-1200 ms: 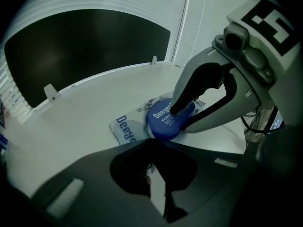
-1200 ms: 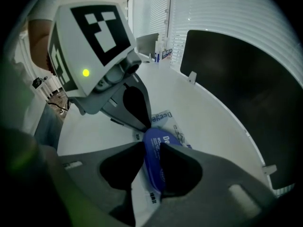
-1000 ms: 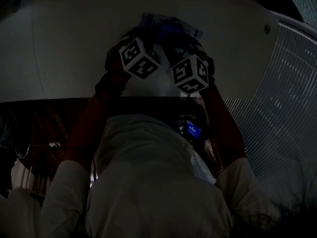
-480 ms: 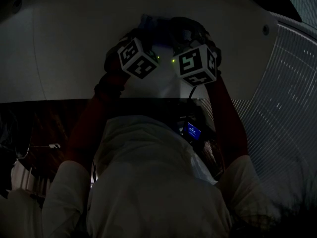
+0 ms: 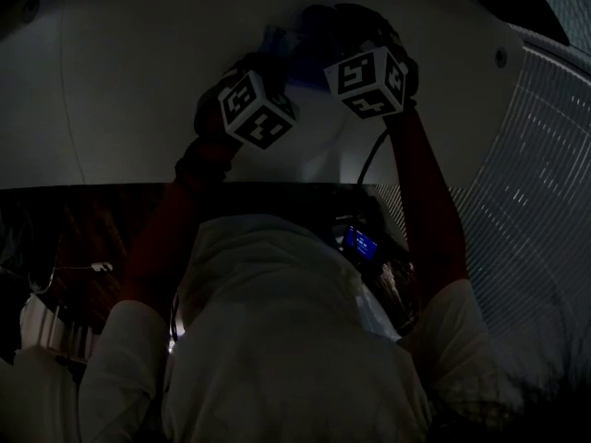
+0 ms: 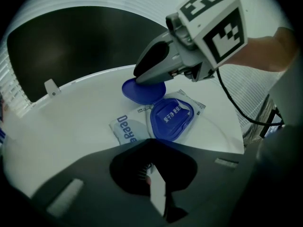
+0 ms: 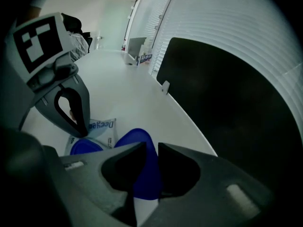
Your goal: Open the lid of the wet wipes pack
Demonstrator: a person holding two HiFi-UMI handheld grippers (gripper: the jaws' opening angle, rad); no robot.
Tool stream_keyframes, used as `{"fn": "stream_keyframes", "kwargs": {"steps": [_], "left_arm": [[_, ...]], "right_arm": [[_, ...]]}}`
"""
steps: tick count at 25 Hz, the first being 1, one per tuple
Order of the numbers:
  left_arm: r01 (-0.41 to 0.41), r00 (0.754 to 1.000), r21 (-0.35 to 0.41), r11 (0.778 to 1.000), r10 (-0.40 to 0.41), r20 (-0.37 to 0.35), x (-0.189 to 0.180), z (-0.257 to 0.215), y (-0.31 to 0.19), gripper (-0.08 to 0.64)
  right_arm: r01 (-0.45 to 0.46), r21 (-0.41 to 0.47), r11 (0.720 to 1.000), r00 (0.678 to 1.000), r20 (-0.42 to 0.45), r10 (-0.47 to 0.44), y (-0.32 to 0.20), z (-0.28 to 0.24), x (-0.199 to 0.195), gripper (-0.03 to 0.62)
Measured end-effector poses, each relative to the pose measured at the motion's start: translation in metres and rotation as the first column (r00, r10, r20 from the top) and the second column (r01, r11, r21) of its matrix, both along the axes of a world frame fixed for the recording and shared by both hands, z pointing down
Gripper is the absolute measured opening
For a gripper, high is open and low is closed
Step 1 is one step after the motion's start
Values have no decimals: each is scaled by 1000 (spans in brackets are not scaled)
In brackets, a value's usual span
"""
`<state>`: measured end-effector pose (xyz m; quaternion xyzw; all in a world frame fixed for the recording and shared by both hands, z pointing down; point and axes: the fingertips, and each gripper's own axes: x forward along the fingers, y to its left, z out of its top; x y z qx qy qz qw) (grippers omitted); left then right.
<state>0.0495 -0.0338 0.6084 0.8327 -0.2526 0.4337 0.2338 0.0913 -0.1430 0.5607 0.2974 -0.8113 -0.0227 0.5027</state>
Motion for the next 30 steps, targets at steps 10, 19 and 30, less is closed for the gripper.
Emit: {"fn": "stream_keyframes", "kwargs": {"steps": [10,19,30], "left_arm": [[5,1000,-12,1000,-5,-6,1,-3,-1,3],[14,1000,-22,1000,-14,-18,2,-2,-3,3],[84,991,-9,996,-85,-100,6,-35,-23,2]], "right_arm": [[6,-35,999,1000,-25,-6,1,31,3,63],[-30,-12,999,999,-16,30,2,31,6,8],[-133,2,991,984,117,132,16,-19,6,3]]}}
